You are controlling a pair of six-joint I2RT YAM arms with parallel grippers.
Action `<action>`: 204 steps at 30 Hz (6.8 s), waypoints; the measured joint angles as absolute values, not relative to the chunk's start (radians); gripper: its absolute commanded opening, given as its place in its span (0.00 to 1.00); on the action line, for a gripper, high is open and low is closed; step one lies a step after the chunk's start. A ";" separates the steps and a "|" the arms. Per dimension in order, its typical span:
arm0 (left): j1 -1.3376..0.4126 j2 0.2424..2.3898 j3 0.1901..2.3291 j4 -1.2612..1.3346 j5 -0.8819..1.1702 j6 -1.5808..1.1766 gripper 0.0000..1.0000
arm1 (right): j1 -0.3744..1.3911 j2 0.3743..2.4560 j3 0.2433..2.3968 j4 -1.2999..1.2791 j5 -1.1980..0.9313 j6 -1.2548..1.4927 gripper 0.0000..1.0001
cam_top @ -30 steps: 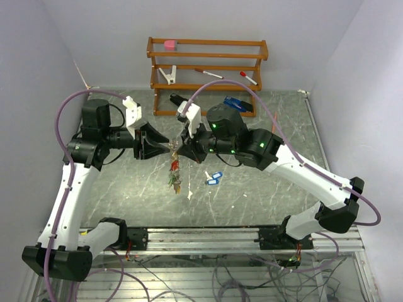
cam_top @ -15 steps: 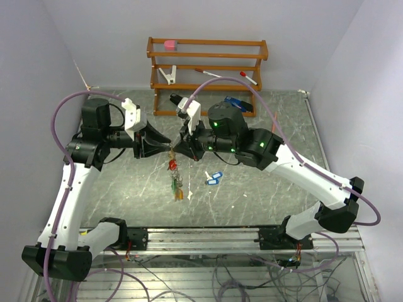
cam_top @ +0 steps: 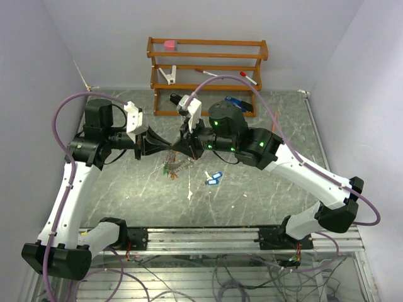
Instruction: Put the keys on the keyring
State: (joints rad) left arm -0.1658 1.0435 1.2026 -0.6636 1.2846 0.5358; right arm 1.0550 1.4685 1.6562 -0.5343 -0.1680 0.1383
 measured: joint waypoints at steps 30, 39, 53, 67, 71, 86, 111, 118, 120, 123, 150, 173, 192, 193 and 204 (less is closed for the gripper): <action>-0.170 1.062 1.243 -0.758 1.251 0.598 0.12 | 1.055 1.436 1.575 -0.444 -0.142 0.197 0.00; -0.175 1.063 1.242 -0.653 1.233 0.456 0.24 | 1.054 1.369 1.476 -0.318 -0.108 0.211 0.00; -0.175 1.066 1.244 -0.650 1.191 0.466 0.26 | 1.054 1.335 1.461 -0.215 -0.094 0.228 0.00; -0.175 1.099 1.404 -0.779 1.119 0.629 0.45 | 1.055 1.335 1.458 -0.199 -0.097 0.230 0.00; -0.175 1.106 1.426 -0.825 1.134 0.686 0.46 | 1.055 1.335 1.452 -0.203 -0.097 0.231 0.00; -0.175 1.121 1.422 -0.850 1.203 0.720 0.29 | 1.055 1.345 1.452 -0.200 -0.117 0.240 0.00; -0.173 1.126 1.434 -0.979 1.248 0.878 0.07 | 1.056 1.351 1.453 -0.200 -0.084 0.315 0.00; -0.173 1.118 1.441 -0.993 1.230 0.910 0.07 | 1.058 1.351 1.455 -0.188 -0.059 0.352 0.00; -0.173 1.116 1.441 -0.994 1.224 0.910 0.07 | 1.058 1.351 1.455 -0.176 -0.054 0.361 0.00; -0.174 1.111 1.440 -0.993 1.219 0.909 0.07 | 1.058 1.352 1.455 -0.156 -0.052 0.372 0.00; -0.183 1.111 1.459 -1.054 1.163 0.952 0.07 | 1.095 1.413 1.515 -0.193 0.068 0.371 0.00; -0.192 1.095 1.464 -1.080 1.140 0.962 0.07 | 1.123 1.416 1.525 -0.238 0.160 0.367 0.00; -0.200 1.075 1.437 -1.023 1.124 0.890 0.07 | 1.148 1.422 1.545 -0.262 0.224 0.374 0.00; -0.200 1.075 1.437 -1.021 1.119 0.890 0.07 | 1.148 1.422 1.545 -0.262 0.218 0.374 0.00; -0.205 1.076 1.437 -1.013 1.076 0.891 0.12 | 1.148 1.422 1.560 -0.321 0.163 0.369 0.00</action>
